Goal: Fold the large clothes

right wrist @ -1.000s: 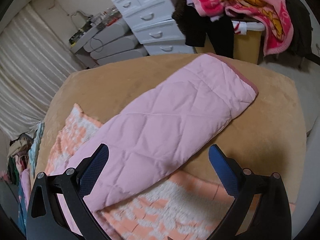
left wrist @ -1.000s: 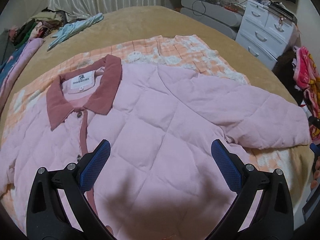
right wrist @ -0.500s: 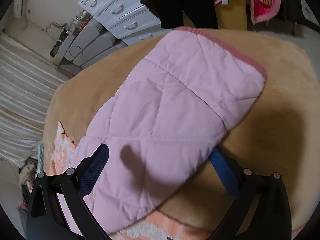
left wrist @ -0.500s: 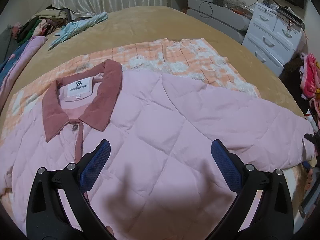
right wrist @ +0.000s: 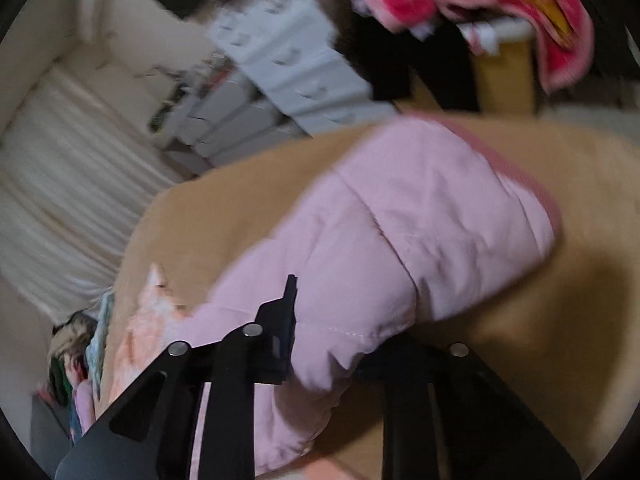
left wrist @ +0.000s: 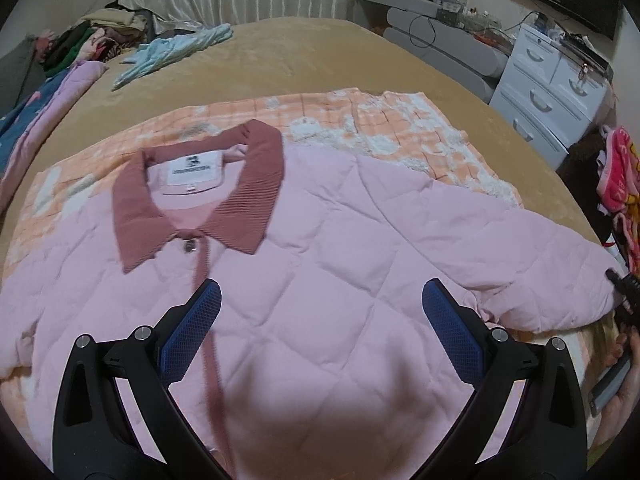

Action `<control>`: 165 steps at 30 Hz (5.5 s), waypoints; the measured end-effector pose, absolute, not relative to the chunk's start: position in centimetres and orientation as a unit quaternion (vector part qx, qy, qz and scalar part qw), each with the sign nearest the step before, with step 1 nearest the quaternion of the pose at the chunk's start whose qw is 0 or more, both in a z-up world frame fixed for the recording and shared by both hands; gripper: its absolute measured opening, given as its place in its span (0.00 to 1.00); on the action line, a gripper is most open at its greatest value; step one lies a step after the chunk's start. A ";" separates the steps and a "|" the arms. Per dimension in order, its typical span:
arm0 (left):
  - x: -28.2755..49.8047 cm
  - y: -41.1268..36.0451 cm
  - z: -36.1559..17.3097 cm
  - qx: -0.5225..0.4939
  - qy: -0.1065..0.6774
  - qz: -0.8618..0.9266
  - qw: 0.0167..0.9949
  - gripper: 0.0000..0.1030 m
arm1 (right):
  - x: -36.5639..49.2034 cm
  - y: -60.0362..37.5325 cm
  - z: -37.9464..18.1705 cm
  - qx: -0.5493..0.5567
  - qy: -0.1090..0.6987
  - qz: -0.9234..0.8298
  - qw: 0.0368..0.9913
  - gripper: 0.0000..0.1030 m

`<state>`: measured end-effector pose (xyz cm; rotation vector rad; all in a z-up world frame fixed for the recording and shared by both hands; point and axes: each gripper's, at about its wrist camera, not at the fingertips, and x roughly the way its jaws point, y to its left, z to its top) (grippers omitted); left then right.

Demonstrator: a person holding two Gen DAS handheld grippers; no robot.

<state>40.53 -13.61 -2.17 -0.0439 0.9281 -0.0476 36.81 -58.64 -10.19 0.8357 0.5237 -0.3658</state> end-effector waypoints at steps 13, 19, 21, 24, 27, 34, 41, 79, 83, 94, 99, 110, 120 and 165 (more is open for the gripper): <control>37.5 -7.9 3.4 -0.050 0.413 -0.018 0.909 0.92 | 36.1 -49.2 2.1 0.270 0.186 -0.075 0.942 0.15; 36.3 -6.4 5.3 -0.051 0.411 -0.017 0.910 0.92 | 36.5 -44.4 7.1 0.209 0.176 -0.044 0.961 0.14; 35.9 -6.0 5.8 -0.051 0.407 -0.019 0.912 0.92 | 36.5 -42.6 8.7 0.188 0.174 -0.033 0.966 0.14; 35.3 -4.8 6.8 -0.067 0.403 -0.025 0.912 0.92 | 36.5 -40.7 10.1 0.167 0.171 -0.020 0.971 0.14; 34.7 -3.5 8.0 -0.073 0.394 -0.024 0.916 0.92 | 36.3 -38.5 11.7 0.153 0.167 -0.004 0.974 0.14; 33.0 0.0 9.9 -0.096 0.381 -0.021 0.919 0.92 | 35.6 -32.7 14.4 0.112 0.159 0.033 0.980 0.14; 31.8 3.7 11.3 -0.120 0.373 -0.013 0.920 0.92 | 35.3 -27.4 15.6 0.076 0.163 0.065 0.981 0.14; 29.9 16.6 7.7 -0.247 0.373 -0.018 0.894 0.92 | 36.2 -7.7 6.6 -0.025 0.234 0.207 0.949 0.15; 30.4 16.8 6.5 -0.257 0.378 -0.020 0.889 0.92 | 36.3 -6.4 4.8 -0.034 0.248 0.222 0.942 0.16; 31.2 17.3 3.5 -0.278 0.387 -0.012 0.879 0.92 | 36.4 -2.0 -0.6 -0.064 0.289 0.261 0.919 0.23; 31.5 17.6 1.9 -0.288 0.395 -0.012 0.872 0.92 | 35.9 -0.1 -3.2 -0.080 0.315 0.281 0.903 0.32; 31.6 17.6 -0.7 -0.292 0.421 -0.010 0.859 0.92 | 33.6 2.0 -5.7 -0.080 0.342 0.334 0.875 0.73; 32.0 17.2 -6.5 -0.313 0.476 -0.013 0.822 0.92 | 32.9 -4.0 -3.7 -0.021 0.345 0.349 0.871 0.86; 34.2 15.1 -8.4 -0.143 0.459 0.002 0.877 0.08 | 43.5 -19.5 -5.4 0.016 0.403 0.167 0.900 0.86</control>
